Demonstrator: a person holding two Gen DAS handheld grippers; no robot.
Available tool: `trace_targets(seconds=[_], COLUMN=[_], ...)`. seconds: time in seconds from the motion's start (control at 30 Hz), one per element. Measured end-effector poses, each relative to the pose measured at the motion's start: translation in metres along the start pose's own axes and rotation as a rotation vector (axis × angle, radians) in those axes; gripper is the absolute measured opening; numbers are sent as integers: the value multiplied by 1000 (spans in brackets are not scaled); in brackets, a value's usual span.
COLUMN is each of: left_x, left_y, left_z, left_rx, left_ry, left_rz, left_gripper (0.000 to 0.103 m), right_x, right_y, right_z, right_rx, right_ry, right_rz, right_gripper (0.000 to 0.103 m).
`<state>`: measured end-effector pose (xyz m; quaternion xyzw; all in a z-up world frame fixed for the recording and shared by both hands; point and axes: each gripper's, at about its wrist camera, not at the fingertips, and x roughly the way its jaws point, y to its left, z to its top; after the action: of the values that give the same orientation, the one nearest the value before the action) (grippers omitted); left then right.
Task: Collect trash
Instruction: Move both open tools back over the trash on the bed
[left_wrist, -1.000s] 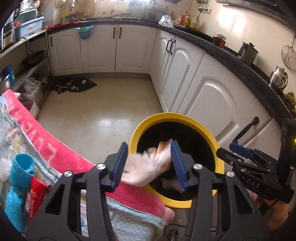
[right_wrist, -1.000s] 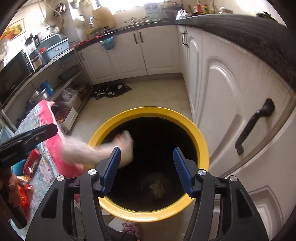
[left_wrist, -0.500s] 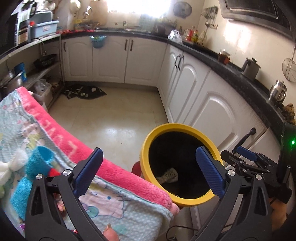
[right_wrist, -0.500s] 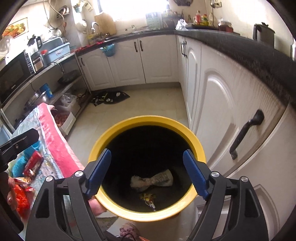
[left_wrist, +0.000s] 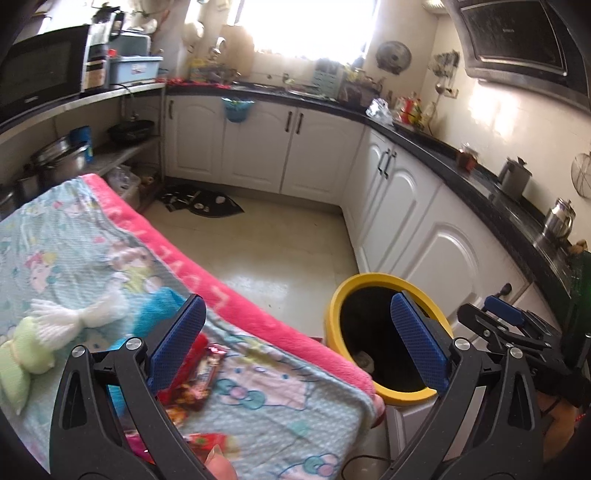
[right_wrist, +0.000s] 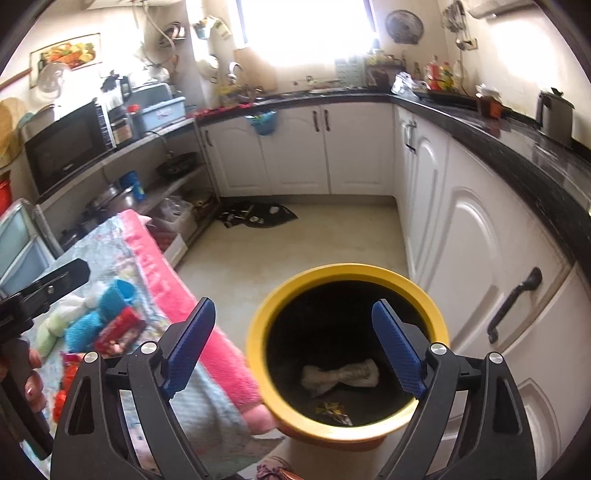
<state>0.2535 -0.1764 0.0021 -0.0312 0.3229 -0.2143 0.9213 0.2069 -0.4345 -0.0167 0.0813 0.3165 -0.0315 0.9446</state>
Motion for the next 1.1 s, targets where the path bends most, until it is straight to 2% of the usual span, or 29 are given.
trace_targets(seconds=[0.5, 1.1], left_x=[-51, -96], left_y=[66, 166], left_z=[-9, -38], left_rx=[-68, -183], left_ry=[-73, -89], left_rz=[108, 252], left_gripper=[92, 92], right_x=[-22, -12], right_y=[77, 170], right_z=[1, -38], right_rx=[-107, -236], right_ry=[-27, 63], right_rz=[127, 256], right_gripper=[87, 87])
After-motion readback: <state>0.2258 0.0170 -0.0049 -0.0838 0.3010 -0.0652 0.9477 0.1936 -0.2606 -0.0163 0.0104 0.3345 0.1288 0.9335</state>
